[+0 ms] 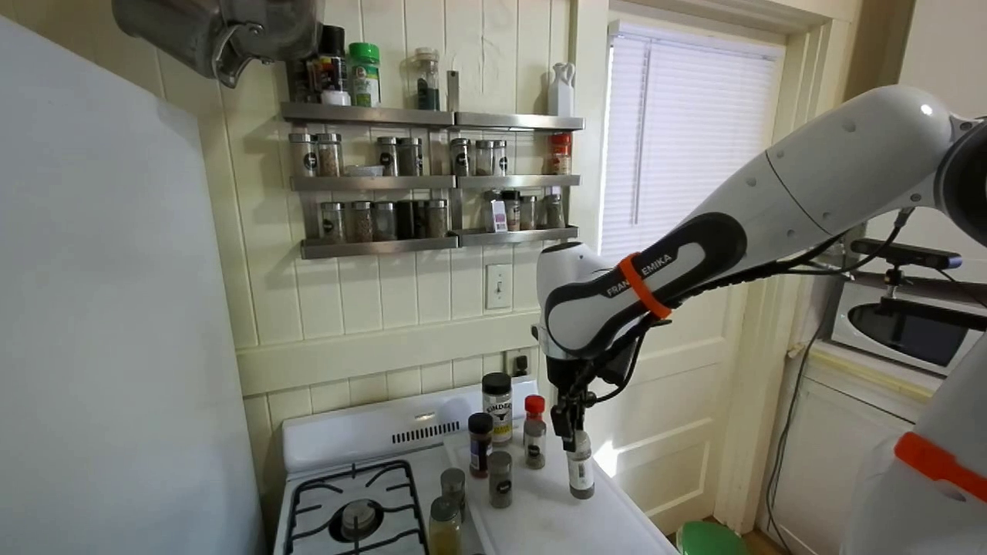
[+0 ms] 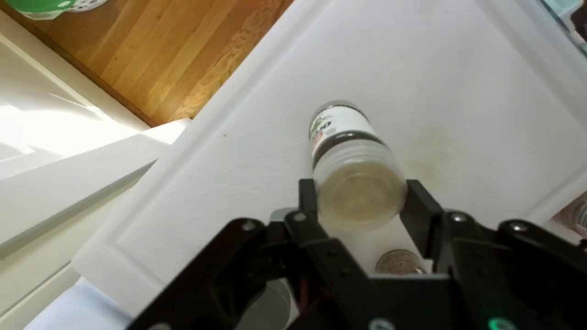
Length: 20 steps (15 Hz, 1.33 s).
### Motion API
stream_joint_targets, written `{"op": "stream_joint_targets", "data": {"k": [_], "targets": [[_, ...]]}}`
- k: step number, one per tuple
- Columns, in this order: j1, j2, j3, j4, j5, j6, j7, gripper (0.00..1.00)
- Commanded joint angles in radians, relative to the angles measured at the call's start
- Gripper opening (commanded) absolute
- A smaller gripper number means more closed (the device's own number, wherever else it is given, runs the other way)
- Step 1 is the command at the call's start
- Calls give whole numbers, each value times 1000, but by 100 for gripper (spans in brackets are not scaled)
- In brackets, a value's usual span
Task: Take the cap off of the spice bottle
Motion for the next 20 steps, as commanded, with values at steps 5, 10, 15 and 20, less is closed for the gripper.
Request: {"op": "stream_joint_targets", "data": {"k": [5,10,15,20], "targets": [[0,37,16,16,-89,47,-55,24],[5,46,9,19,-61,87,-110,24],[9,68,8,27,-34,93,-131,24],[13,85,13,40,-35,90,-141,30]]}}
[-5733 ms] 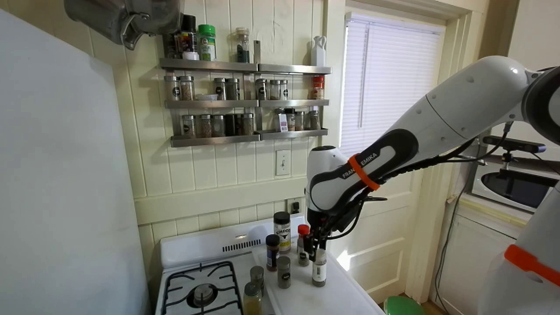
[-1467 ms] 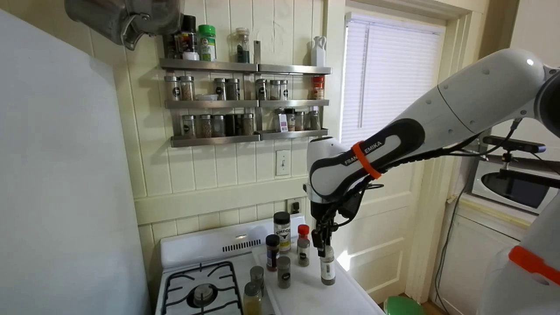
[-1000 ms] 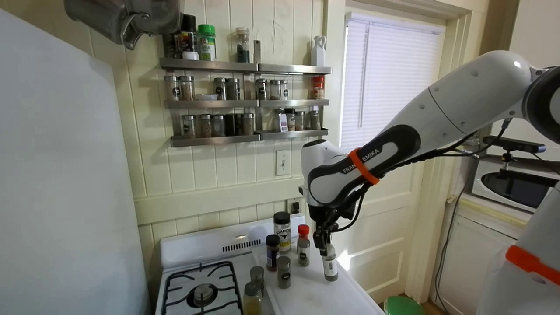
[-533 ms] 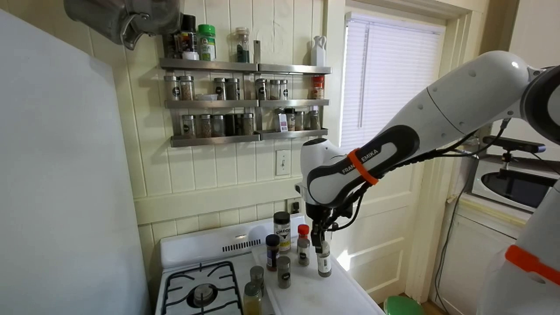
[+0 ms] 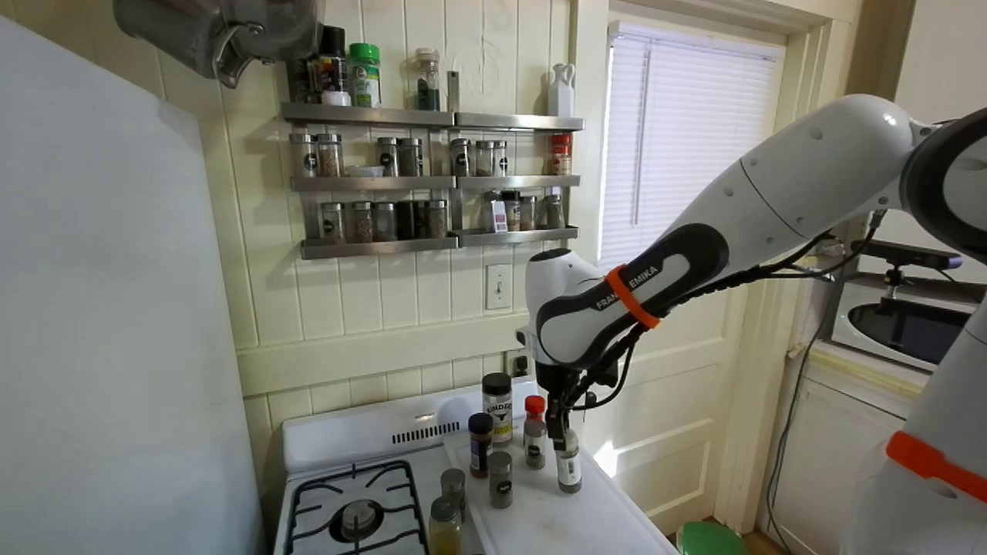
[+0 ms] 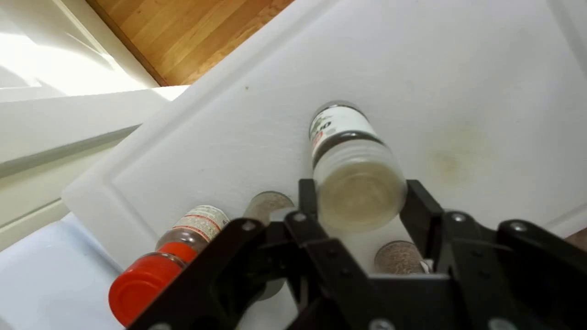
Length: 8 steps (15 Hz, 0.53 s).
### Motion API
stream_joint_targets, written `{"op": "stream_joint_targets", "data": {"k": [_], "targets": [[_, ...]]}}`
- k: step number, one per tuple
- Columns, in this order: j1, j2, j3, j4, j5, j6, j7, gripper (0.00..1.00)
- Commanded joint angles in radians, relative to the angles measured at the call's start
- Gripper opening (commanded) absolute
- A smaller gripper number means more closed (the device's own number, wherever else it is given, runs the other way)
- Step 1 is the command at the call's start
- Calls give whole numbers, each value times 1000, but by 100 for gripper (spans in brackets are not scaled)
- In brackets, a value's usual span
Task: Take the cap off of the spice bottle
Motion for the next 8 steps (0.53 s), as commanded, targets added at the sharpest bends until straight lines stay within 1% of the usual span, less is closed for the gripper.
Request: {"op": "stream_joint_targets", "data": {"k": [1,4,5,8], "targets": [[7,25,2,17,21,12,-27,29],[9,29,4,21,21,11,-32,42],[9,31,4,23,21,10,-35,50],[10,34,6,29,20,8,-41,52]]}}
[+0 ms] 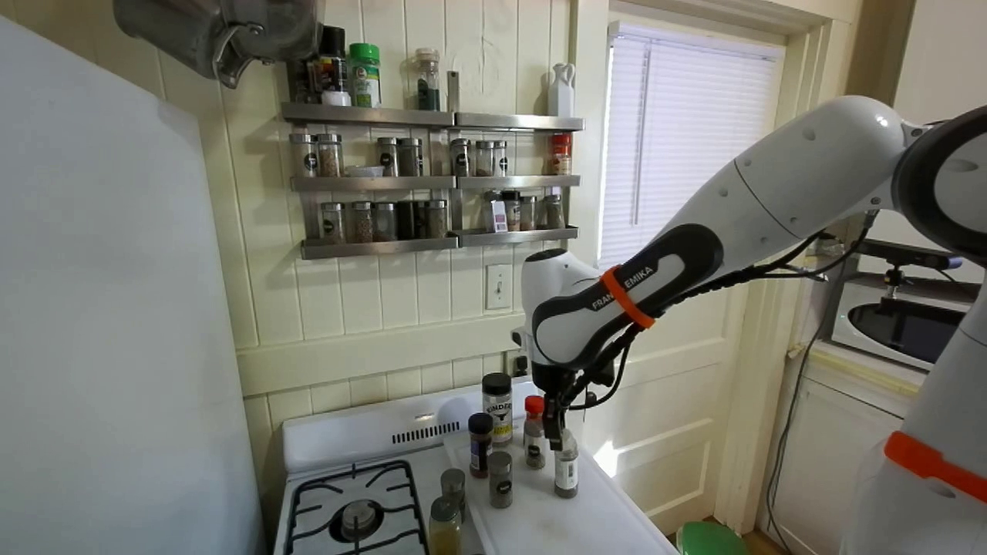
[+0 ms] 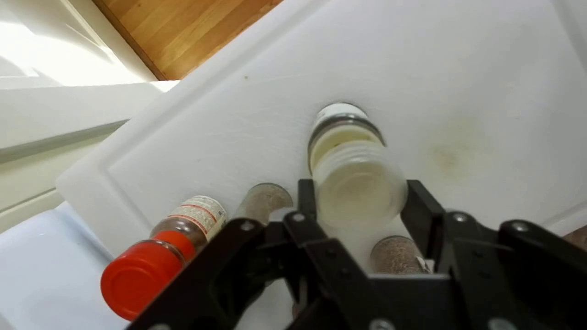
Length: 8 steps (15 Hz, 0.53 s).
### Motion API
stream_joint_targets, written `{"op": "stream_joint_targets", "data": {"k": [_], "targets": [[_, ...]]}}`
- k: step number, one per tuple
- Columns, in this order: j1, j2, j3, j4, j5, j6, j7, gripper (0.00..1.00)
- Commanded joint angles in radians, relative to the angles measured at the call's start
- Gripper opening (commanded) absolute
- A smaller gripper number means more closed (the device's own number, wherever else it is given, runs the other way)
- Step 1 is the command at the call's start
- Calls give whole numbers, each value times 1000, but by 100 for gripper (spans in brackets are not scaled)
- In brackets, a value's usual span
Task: Take the cap off of the spice bottle
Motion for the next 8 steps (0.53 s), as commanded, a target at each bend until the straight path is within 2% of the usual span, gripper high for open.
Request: {"op": "stream_joint_targets", "data": {"k": [1,5,8], "targets": [[4,19,3,16,20,9,-26,49],[4,20,7,23,18,5,-25,47],[9,8,16,27,17,-3,-19,38]]}}
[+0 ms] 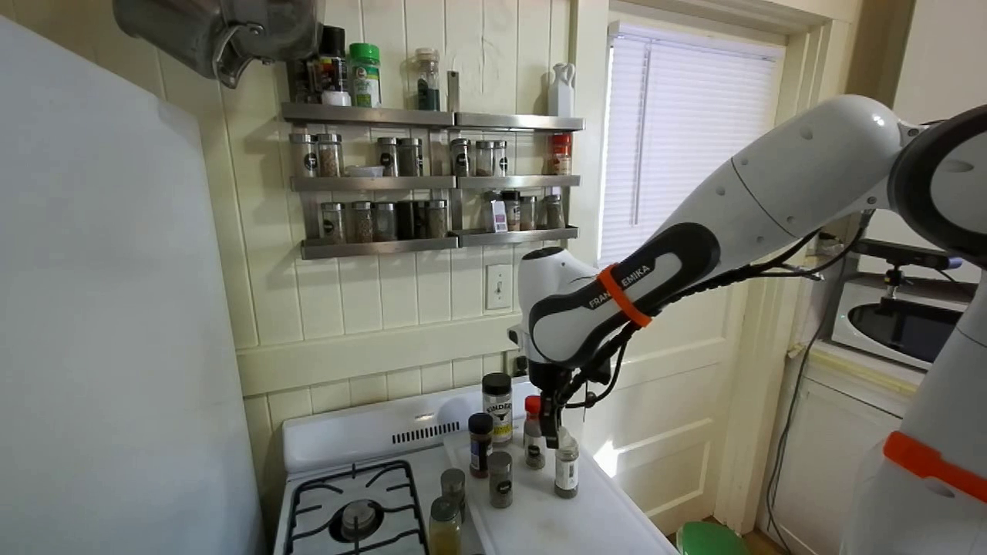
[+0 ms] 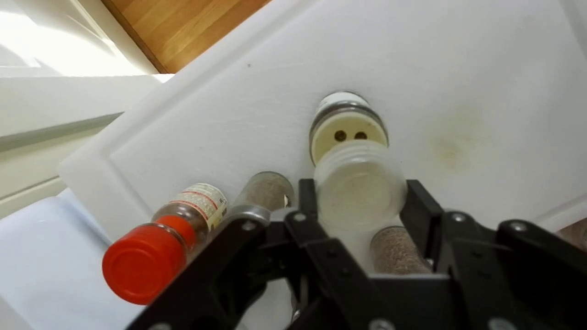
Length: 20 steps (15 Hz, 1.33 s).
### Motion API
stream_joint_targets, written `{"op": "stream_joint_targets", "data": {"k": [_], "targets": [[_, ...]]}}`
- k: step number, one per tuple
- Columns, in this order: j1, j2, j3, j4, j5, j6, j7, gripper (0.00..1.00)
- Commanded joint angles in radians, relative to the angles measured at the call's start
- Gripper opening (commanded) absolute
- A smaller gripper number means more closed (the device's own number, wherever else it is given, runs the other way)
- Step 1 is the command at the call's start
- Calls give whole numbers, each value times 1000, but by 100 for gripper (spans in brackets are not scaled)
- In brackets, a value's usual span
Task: Take the cap off of the spice bottle
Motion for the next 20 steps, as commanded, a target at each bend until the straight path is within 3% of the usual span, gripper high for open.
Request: {"op": "stream_joint_targets", "data": {"k": [1,9,14,20], "targets": [[11,-2,13,14,17,-6,-13,36],[67,-1,62,17,42,15,-44,25],[112,-18,95,-20,100,7,-55,24],[101,-63,127,-138,101,20,173,24]]}}
